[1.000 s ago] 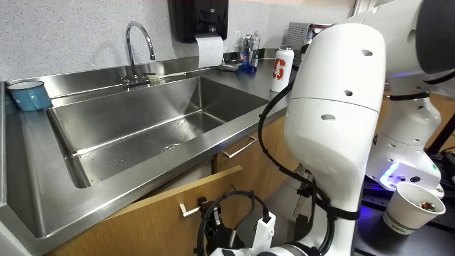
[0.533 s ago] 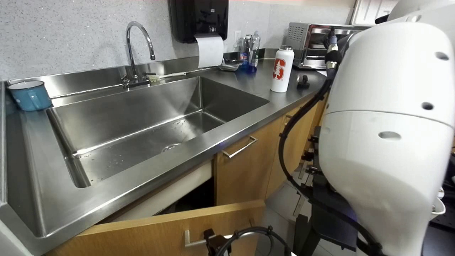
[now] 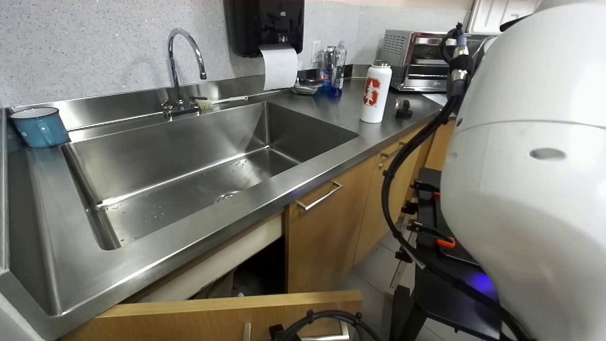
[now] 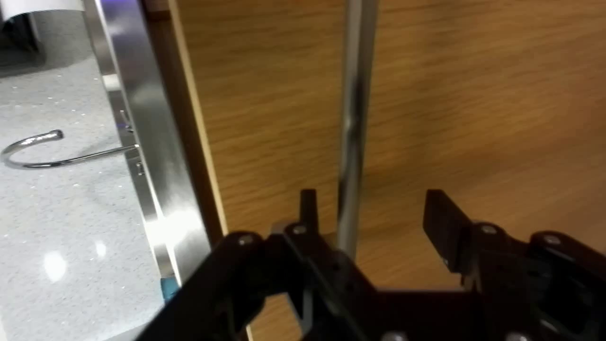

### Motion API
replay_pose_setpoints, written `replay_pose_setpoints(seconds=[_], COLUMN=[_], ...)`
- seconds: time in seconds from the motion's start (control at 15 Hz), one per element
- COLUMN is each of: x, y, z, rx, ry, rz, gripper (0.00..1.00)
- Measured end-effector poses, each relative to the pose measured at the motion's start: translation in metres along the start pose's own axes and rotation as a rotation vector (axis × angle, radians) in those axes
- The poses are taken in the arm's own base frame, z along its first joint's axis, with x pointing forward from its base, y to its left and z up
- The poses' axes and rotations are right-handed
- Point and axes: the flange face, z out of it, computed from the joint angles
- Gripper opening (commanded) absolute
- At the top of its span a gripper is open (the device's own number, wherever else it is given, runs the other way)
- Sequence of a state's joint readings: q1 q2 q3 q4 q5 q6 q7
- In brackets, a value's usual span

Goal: Open the door of the cabinet on the left

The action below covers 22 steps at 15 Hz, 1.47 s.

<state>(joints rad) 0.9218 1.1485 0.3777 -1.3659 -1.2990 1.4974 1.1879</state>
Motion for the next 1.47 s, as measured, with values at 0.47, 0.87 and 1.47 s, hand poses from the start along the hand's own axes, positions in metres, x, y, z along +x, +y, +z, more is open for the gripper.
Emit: replay_pose_setpoints(seconds=[0.47,0.87,1.47], x=[0.019,-0.005,-0.093], y=[0.043,0.101,0.210], z=[-0.020,-0.053,-0.104], rx=[0.397,0.702,0.876], ry=[0.039,0.141,0.291], rz=[0.142,0.191,0.216], gripper=[1.00,1.00,1.00])
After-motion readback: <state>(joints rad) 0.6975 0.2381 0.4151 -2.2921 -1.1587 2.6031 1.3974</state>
